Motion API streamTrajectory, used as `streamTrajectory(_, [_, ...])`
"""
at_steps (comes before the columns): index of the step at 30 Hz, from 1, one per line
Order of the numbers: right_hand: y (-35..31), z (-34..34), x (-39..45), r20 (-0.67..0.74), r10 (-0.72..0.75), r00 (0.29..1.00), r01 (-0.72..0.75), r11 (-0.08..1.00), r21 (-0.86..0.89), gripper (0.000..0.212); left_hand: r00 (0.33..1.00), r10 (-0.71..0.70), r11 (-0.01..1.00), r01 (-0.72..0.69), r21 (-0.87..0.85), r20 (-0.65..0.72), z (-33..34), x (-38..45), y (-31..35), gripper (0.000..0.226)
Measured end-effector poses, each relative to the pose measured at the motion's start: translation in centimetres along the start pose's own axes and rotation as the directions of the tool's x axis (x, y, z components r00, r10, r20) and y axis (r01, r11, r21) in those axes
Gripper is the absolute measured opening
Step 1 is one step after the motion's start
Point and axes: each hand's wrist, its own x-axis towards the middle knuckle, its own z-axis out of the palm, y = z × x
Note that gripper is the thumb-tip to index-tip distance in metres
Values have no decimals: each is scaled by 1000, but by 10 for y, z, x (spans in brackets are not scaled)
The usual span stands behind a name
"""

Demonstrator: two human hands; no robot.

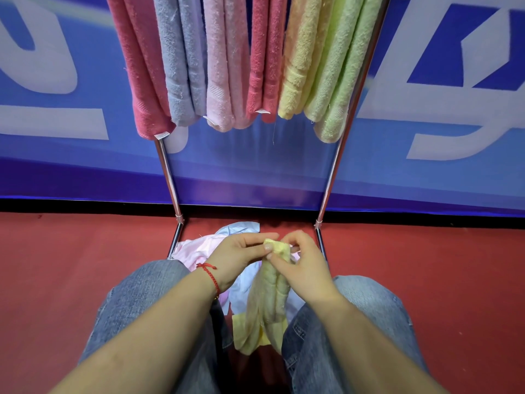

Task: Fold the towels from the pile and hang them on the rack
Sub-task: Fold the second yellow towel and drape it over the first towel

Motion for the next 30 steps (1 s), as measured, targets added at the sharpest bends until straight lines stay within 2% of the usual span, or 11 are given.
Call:
streamTrajectory(3, [1, -4, 1, 98, 2, 995, -4, 1000, 20, 52, 998, 19, 990, -28, 135, 64, -2, -3, 2, 27])
streamTrajectory(5, [1, -5, 0, 158, 6, 987, -2, 1000, -26, 41, 994, 36, 978, -56, 199, 102, -2, -6, 5, 31])
streamTrajectory(7, [2, -3, -1, 174, -28, 984, 55, 987, -149, 21, 992, 51, 972, -76, 221, 117, -4, -8, 7, 33])
streamTrajectory(8, [2, -2, 0, 170, -35, 985, 68, 979, -193, 18, 992, 56, 969, -82, 232, 114, -5, -9, 9, 32])
streamTrajectory(12, [10, -1, 5, 148, -67, 987, 110, 946, -305, 56, 993, 83, 952, -104, 290, 82, -13, -12, 13, 30])
streamTrajectory(14, [13, -2, 5, 163, -57, 985, 112, 928, -355, 42, 994, 98, 945, -109, 309, 51, -17, -14, 13, 29])
streamTrajectory(18, [12, -6, 6, 195, -14, 981, 113, 856, -504, 42, 986, 161, 939, -139, 316, -46, -28, -17, 15, 29])
streamTrajectory(22, [12, -7, 7, 165, 22, 986, 74, 828, -556, 15, 956, 243, 930, -182, 318, -165, -39, -19, 17, 32])
streamTrajectory(26, [15, -8, 7, 101, 35, 994, 18, 879, -476, 10, 925, 265, 936, -179, 302, -274, -51, -21, 17, 30])
streamTrajectory(28, [12, -9, 5, 95, 20, 995, 19, 921, -390, 26, 915, 266, 937, -170, 305, -304, -57, -24, 18, 29])
streamTrajectory(30, [7, -8, 2, 121, -50, 991, 89, 933, -347, 45, 906, 272, 932, -164, 324, -323, -61, -26, 18, 28])
